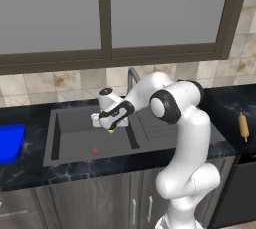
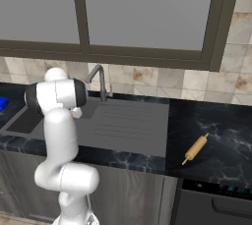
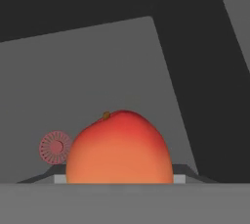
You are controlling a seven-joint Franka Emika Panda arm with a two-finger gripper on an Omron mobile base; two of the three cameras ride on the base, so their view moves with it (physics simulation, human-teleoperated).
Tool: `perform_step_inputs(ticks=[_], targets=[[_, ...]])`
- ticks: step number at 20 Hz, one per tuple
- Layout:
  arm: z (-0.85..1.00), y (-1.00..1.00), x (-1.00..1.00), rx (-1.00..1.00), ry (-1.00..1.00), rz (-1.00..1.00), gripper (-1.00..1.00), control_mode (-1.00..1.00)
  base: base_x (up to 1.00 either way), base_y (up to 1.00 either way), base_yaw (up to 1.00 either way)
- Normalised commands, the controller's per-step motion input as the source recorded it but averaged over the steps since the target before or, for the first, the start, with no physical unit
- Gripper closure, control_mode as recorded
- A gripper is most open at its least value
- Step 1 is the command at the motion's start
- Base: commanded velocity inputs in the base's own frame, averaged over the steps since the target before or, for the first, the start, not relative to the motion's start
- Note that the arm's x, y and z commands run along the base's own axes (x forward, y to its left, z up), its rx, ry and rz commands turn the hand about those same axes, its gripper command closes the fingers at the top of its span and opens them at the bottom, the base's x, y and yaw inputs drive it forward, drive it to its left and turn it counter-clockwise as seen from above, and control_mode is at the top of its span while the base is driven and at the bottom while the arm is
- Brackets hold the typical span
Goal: Pick up all produce items and place them in the sink. Turn on the sink faucet to wash them. Then turn the sink off and put them in the tray.
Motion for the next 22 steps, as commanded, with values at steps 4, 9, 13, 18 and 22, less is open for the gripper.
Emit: perform_step_inputs(ticks=[4,9,13,18,22], targets=[[-0.22,0.05,0.29,0.0,0.08,0.0,1.0,-1.0,0.0,0.0,0.0],[-0.27,0.07,0.28,0.0,0.06,0.0,1.0,-1.0,0.0,0.0,0.0],[-0.32,0.08,0.24,0.0,0.03,0.0,1.0,-1.0,0.0,0.0,0.0],[-0.32,0.09,0.21,0.0,0.02,0.0,1.0,-1.0,0.0,0.0,0.0],[-0.29,0.08,0.17,0.0,0.02,0.0,1.0,-1.0,0.0,0.0,0.0]])
